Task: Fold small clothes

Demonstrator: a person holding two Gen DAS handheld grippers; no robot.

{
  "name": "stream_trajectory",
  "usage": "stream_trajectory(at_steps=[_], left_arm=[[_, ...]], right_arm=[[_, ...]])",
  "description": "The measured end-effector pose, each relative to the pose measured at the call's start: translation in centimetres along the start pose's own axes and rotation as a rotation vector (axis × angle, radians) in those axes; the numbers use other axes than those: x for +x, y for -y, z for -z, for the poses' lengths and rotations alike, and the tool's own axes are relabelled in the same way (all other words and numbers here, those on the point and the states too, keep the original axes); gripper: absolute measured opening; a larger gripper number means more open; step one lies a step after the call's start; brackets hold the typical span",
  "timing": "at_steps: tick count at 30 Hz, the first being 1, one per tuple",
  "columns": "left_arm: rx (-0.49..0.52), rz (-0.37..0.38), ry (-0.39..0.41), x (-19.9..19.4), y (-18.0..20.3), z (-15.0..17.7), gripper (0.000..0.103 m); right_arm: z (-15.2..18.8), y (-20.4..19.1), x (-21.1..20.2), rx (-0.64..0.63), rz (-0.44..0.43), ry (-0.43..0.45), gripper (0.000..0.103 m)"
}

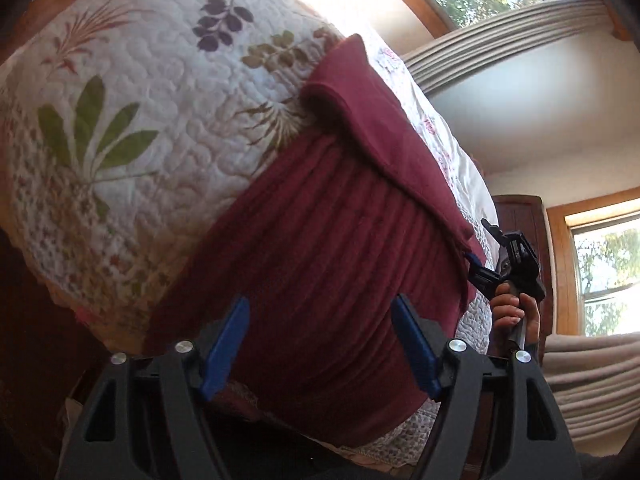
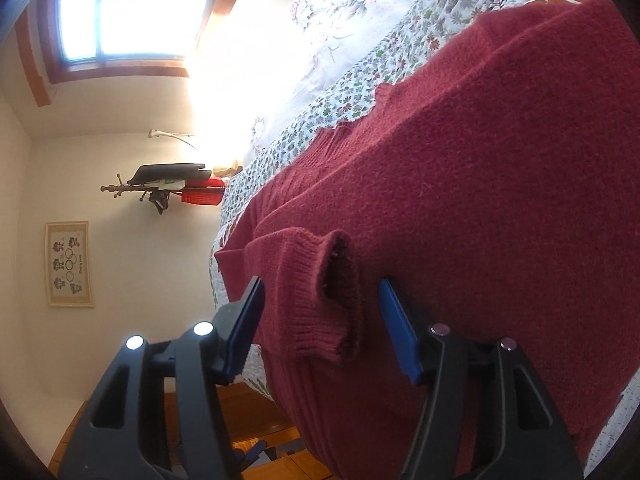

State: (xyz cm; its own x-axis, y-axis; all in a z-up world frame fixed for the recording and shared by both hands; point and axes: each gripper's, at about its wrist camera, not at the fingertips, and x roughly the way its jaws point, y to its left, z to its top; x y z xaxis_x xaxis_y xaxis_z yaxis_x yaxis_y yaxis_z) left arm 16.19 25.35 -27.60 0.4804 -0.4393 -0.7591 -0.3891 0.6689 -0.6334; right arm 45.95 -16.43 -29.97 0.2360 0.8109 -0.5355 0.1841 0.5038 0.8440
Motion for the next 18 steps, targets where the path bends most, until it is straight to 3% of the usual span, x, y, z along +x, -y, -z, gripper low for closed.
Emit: stream_trajectory(at_steps=[4, 8, 12, 18], left_arm=[[0.001, 0.003, -0.001, 0.1, 0.1, 0.6, 0.073], [0.039, 0.021, 0.000, 0.5, 1.7, 0.6, 0.073], [0.075, 0.042, 0.002, 0.8, 3.4, 0.2, 0.073], [0.095, 0.046, -0.027, 2.3, 4.2, -0.2, 0.073]], right_arm=[[-0.2, -0.6, 1.7, -0.004, -0.019, -0.052, 0.042], [-0.4, -1.9, 2.2, -0.015, -0.001, -0.064, 0.007], [-0.5, -5.7, -0.8, -0.103, -0.015, 0.003, 0.006], [-0.4, -10.2, -9.7, -0.222, -0.024, 0.189, 0.006]])
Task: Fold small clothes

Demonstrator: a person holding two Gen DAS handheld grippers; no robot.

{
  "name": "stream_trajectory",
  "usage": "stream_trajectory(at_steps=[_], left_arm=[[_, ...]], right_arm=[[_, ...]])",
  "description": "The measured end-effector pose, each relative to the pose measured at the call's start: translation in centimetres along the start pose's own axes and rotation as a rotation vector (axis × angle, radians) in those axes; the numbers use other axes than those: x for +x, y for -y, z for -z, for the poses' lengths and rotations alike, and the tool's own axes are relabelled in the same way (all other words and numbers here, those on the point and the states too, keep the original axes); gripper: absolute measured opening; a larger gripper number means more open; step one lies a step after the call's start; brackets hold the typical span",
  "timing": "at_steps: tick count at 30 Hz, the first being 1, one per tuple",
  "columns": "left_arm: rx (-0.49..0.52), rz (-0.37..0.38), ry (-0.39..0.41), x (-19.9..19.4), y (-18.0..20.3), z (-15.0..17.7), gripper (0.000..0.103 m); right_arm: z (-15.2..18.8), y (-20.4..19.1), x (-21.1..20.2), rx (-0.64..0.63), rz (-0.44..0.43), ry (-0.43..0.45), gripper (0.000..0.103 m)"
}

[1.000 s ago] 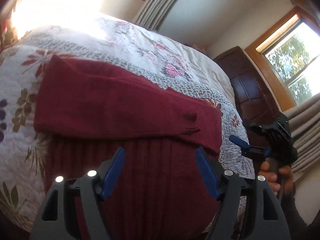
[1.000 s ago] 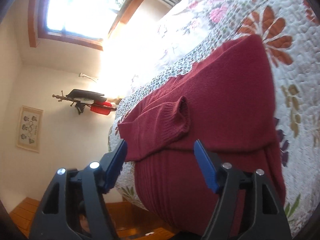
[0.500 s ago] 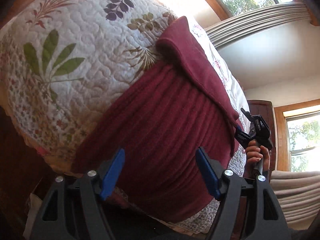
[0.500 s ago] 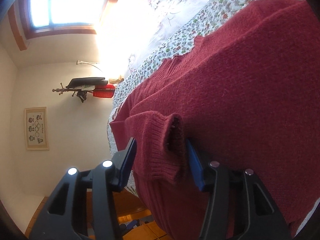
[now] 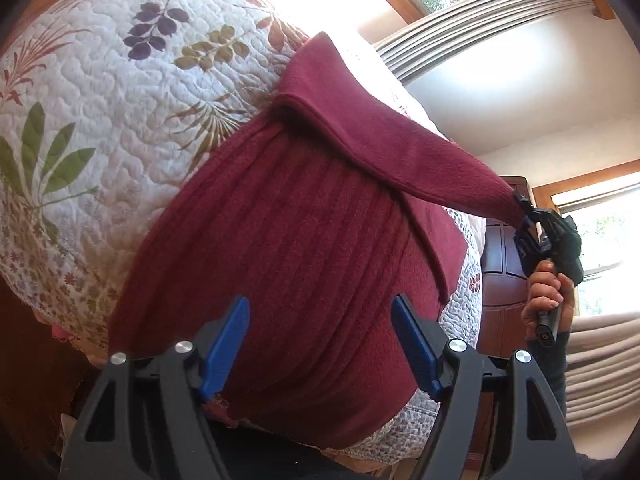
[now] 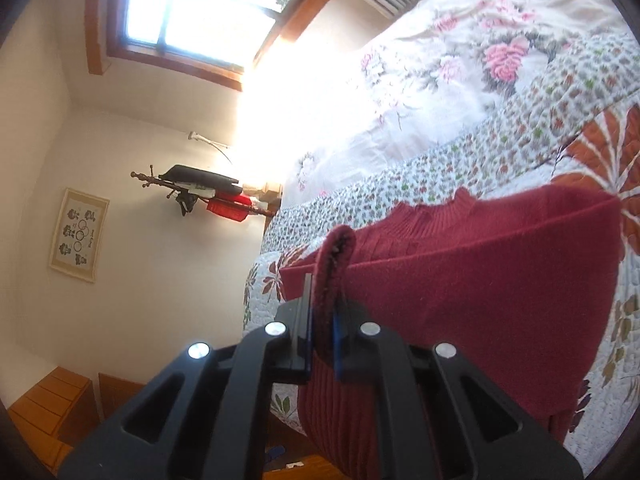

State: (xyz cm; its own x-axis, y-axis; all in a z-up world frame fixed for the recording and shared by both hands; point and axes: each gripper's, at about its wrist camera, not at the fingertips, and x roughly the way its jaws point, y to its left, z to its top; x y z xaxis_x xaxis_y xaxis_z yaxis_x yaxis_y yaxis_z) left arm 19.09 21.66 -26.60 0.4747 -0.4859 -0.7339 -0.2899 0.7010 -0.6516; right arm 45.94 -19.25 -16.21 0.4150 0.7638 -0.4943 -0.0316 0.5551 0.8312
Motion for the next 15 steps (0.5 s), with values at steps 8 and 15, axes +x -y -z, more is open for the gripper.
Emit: stream_trajectory(at_steps=[8, 15], left_arm=[[0.024, 0.017, -0.032, 1.6, 0.8, -0.5, 0.073], [0.018, 0.008, -0.031, 1.4, 0.4, -0.6, 0.073]], right_arm=[[0.5, 6.6, -4.2, 0.088, 0.110, 0.079, 0.006], [2.2, 13.3, -1.3, 0.181, 0.177, 0.016, 0.006]])
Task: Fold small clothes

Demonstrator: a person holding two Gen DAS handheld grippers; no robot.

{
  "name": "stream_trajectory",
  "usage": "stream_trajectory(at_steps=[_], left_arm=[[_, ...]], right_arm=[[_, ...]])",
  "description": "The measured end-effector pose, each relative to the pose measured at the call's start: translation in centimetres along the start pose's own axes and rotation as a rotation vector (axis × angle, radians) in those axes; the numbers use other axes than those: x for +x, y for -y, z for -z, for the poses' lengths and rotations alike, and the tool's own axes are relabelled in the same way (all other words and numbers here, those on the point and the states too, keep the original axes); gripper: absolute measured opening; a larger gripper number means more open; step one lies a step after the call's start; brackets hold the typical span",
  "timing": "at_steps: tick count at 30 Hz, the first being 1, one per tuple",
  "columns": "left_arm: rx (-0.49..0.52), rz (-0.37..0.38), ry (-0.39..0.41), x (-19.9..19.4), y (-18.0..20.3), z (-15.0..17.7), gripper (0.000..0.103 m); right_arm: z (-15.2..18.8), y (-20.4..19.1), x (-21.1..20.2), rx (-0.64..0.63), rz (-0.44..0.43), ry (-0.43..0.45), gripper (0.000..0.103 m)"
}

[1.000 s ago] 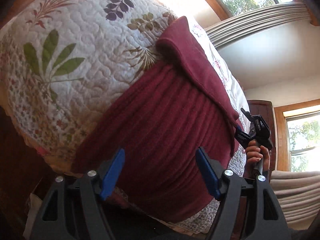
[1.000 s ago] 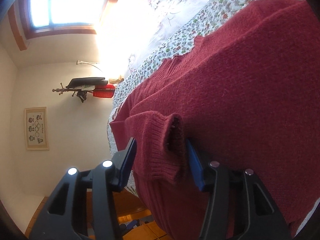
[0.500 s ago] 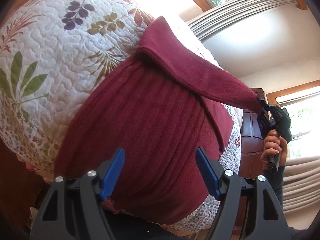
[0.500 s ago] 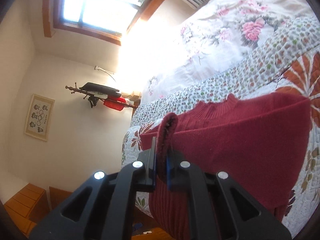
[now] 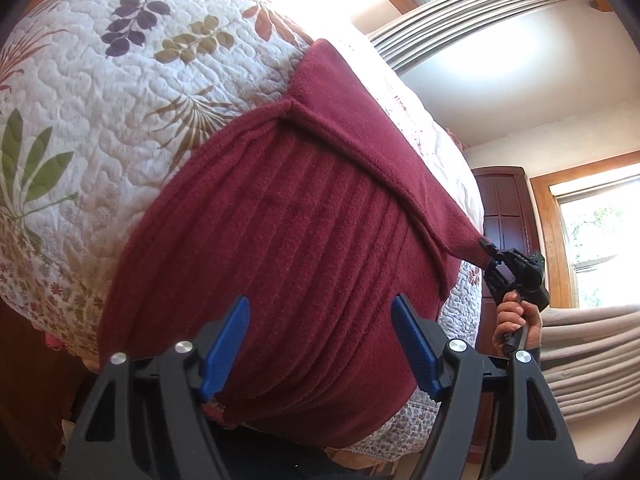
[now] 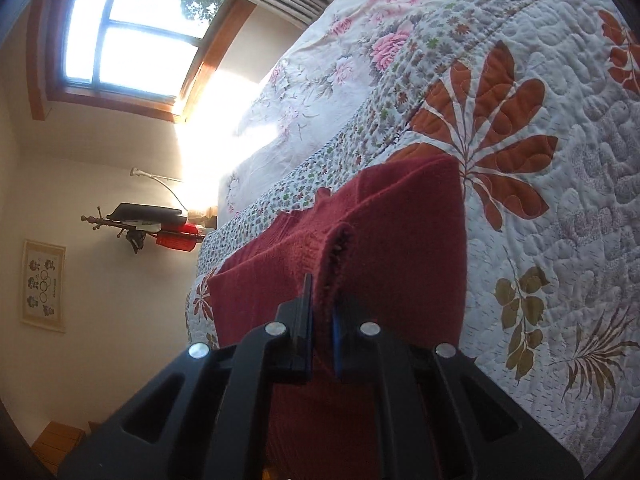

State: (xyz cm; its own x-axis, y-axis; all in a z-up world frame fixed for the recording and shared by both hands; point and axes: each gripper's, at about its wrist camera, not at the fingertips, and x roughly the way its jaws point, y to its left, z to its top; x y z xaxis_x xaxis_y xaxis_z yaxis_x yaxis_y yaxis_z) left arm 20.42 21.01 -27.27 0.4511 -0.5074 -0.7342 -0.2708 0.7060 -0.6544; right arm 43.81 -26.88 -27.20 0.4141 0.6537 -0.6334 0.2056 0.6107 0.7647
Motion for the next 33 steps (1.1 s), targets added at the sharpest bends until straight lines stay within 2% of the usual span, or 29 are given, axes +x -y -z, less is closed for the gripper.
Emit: stream_trajectory(at_steps=[7, 8, 10, 12, 15, 19, 23, 25, 28, 31, 33], left_arm=[[0.002, -0.008, -0.006, 0.4, 0.2, -0.6, 0.073], [0.004, -0.007, -0.010, 0.7, 0.4, -0.7, 0.073], [0.013, -0.006, -0.018, 1.1, 0.7, -0.8, 0.073], [0.022, -0.002, -0.018, 1.4, 1.2, -0.9, 0.073], [0.028, -0.003, -0.021, 1.9, 1.7, -1.0, 0.073], [0.043, -0.005, -0.041, 2.8, 2.8, -0.8, 0.073], [0.059, -0.024, -0.041, 2.9, 3.5, -0.1, 0.074], [0.057, -0.042, -0.024, 2.3, 3.4, 0.4, 0.076], [0.054, -0.092, 0.030, 0.5, 2.3, 1.0, 0.080], [0.071, -0.168, 0.080, -1.6, 0.6, 1.4, 0.088], [0.086, -0.206, 0.093, -2.9, -1.0, 1.3, 0.089]], right_arm=[[-0.2, 2.9, 2.1, 0.020, 0.033, -0.051, 0.007], [-0.3, 3.4, 2.2, 0.025, 0.043, -0.057, 0.013], [-0.6, 3.8, 1.1, 0.029, 0.057, -0.035, 0.014], [-0.7, 3.8, -1.2, 0.039, 0.047, 0.027, 0.014], [-0.3, 2.7, -3.6, 0.023, -0.029, 0.072, 0.014], [0.8, 1.1, -1.3, -0.051, -0.030, -0.011, 0.014], [1.8, 2.8, 1.5, -0.025, -0.002, -0.072, 0.014], [2.1, 3.7, 1.7, -0.014, -0.001, -0.076, 0.005], [2.3, 4.6, 0.3, -0.020, 0.000, -0.059, 0.004], [3.3, 4.2, -2.8, -0.069, 0.000, -0.024, 0.014], [5.1, 4.3, -5.1, -0.100, 0.001, -0.007, 0.022]])
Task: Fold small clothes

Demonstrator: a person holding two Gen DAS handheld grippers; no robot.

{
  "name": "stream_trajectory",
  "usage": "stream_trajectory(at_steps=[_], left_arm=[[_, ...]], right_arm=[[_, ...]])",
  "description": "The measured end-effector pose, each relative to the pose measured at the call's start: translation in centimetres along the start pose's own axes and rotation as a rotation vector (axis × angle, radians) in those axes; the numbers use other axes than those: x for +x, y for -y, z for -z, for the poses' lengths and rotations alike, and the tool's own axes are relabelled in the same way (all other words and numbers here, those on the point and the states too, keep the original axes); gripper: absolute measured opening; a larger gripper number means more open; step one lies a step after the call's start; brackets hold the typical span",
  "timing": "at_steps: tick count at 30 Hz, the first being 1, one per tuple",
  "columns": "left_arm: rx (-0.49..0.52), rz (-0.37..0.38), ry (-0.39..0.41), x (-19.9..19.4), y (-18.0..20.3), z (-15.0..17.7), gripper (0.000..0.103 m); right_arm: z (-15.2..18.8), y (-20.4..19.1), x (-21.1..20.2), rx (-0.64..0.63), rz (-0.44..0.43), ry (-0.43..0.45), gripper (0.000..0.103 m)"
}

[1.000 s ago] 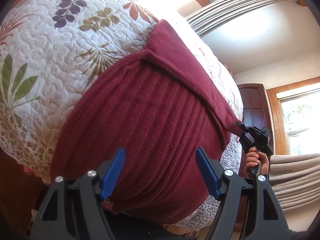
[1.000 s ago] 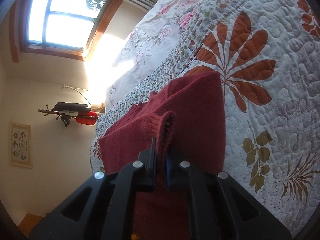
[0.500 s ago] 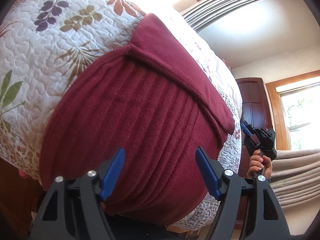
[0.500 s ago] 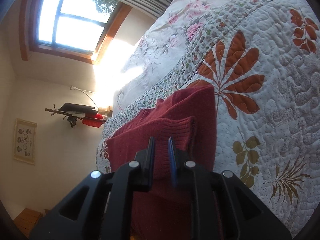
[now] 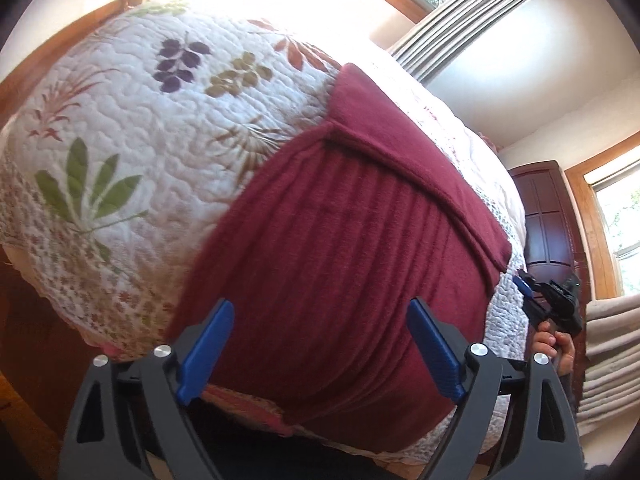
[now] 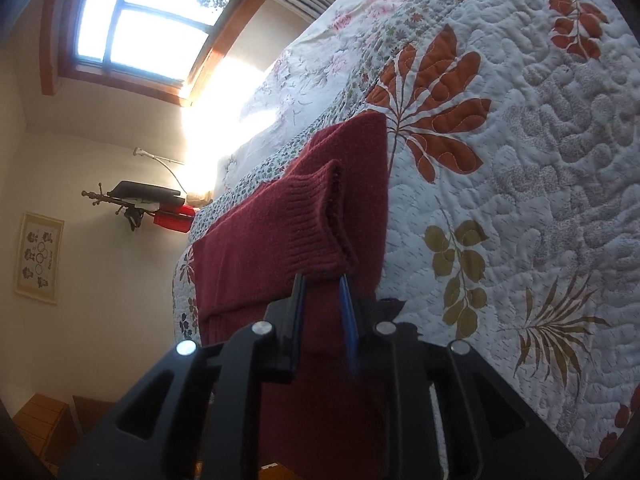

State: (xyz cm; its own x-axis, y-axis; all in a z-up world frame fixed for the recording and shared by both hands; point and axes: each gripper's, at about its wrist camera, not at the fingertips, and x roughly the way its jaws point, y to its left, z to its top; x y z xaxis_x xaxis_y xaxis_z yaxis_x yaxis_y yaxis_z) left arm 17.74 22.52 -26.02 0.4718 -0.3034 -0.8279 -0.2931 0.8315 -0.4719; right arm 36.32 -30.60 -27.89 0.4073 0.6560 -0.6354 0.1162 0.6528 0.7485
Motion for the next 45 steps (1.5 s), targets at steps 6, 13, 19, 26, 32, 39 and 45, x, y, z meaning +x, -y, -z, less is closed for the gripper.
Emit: stream_trajectory(at_steps=[6, 13, 19, 26, 32, 39, 45], left_arm=[[0.109, -0.019, -0.123, 1.8, -5.8, 0.6, 0.092], [0.334, 0.065, -0.304, 8.4, -10.3, 3.2, 0.092], [0.350, 0.231, -0.415, 12.0, -12.2, 3.8, 0.087], [0.278, 0.332, -0.488, 13.2, -14.2, 3.3, 0.045], [0.200, 0.392, -0.535, 11.6, -16.1, 2.2, 0.006], [0.051, 0.610, -0.490, 3.5, -16.9, -0.2, 0.006], [-0.054, 0.776, -0.454, -0.8, -14.8, -1.7, 0.006]], right_arm=[[9.4, 1.3, -4.1, -0.047, 0.110, -0.043, 0.033], [21.5, 2.9, -5.6, 0.161, 0.183, -0.044, 0.033], [27.9, 0.7, -8.2, 0.202, 0.237, -0.004, 0.040], [31.8, 0.5, -10.9, 0.273, 0.250, 0.093, 0.042], [34.9, 0.6, -9.7, 0.306, 0.234, 0.095, 0.042], [37.8, 2.4, -7.1, 0.374, 0.188, 0.091, 0.045], [40.4, 5.7, -3.9, 0.517, 0.090, 0.104, 0.055]])
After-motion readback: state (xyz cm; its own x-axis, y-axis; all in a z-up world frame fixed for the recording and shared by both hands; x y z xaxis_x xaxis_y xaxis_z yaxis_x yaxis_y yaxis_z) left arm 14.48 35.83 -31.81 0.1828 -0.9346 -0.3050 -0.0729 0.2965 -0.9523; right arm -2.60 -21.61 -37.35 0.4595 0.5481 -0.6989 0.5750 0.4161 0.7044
